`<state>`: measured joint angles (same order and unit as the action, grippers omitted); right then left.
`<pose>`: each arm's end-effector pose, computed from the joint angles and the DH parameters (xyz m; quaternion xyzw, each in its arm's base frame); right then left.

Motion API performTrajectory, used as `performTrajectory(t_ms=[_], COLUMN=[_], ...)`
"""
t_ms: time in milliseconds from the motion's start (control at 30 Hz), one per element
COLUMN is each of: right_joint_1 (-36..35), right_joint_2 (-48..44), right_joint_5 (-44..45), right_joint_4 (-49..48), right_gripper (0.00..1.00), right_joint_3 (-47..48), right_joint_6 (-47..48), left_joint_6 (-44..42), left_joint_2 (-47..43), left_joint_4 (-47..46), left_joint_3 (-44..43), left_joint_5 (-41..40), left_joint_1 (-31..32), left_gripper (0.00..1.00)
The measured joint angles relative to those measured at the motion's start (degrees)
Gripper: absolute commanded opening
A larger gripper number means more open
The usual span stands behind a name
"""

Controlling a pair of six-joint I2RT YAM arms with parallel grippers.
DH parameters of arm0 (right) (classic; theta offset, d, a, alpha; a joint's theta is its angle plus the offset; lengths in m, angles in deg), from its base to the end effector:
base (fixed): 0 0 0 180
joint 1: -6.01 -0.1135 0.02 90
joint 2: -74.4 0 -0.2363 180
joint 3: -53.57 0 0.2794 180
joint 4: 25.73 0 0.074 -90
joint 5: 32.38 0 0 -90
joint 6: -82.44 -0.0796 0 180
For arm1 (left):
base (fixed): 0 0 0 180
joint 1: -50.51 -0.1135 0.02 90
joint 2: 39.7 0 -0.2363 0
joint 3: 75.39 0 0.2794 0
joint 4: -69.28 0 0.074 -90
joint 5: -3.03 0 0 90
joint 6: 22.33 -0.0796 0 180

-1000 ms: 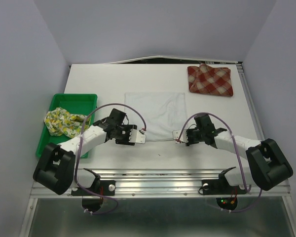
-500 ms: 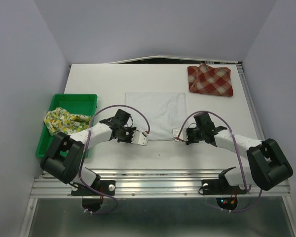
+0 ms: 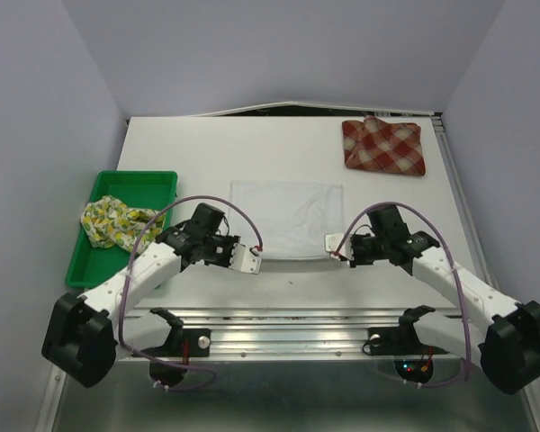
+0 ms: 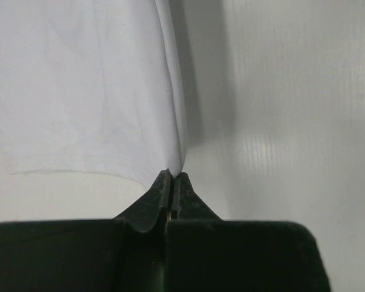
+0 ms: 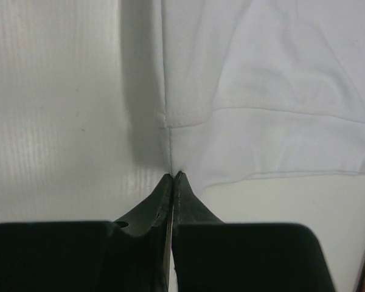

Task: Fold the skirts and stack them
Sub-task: Fold the skirt

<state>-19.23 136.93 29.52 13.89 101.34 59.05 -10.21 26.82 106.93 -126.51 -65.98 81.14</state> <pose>0.2239 0.1470 0.1347 -0.7152 0.5891 0.1114 0.3592 0.2302 -0.1694 0.1375 0.7906 0.4980 -0.0334 0.3547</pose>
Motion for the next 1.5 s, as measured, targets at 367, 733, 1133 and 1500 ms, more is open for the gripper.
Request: performTrajectory(t_ms=[367,733,1133,1500], right_joint_1=[0.0,0.1,5.4,8.4], right_joint_2=[-7.5,8.5,22.0,33.9], right_joint_5=[-3.0,0.8,1.0,0.3], right_joint_4=[13.9,15.0,17.4,18.9], right_gripper=[0.01,0.01,0.01,0.05], right_joint_3=[5.9,16.9,30.3,38.6], right_joint_6=[-6.2,-4.7,1.4,5.7], left_joint_6=[5.8,9.4,7.2,6.4], left_joint_2=[-9.7,7.8,19.8,29.8], left_joint_4=[11.7,8.2,7.4,5.9], left_joint_3=[-4.4,-16.6,-29.0,-35.4], left_joint_5=[3.9,7.4,7.6,7.5], left_joint_1=[0.4,-9.7,-12.1,-13.2], left_gripper=[0.0,0.0,0.0,0.0])
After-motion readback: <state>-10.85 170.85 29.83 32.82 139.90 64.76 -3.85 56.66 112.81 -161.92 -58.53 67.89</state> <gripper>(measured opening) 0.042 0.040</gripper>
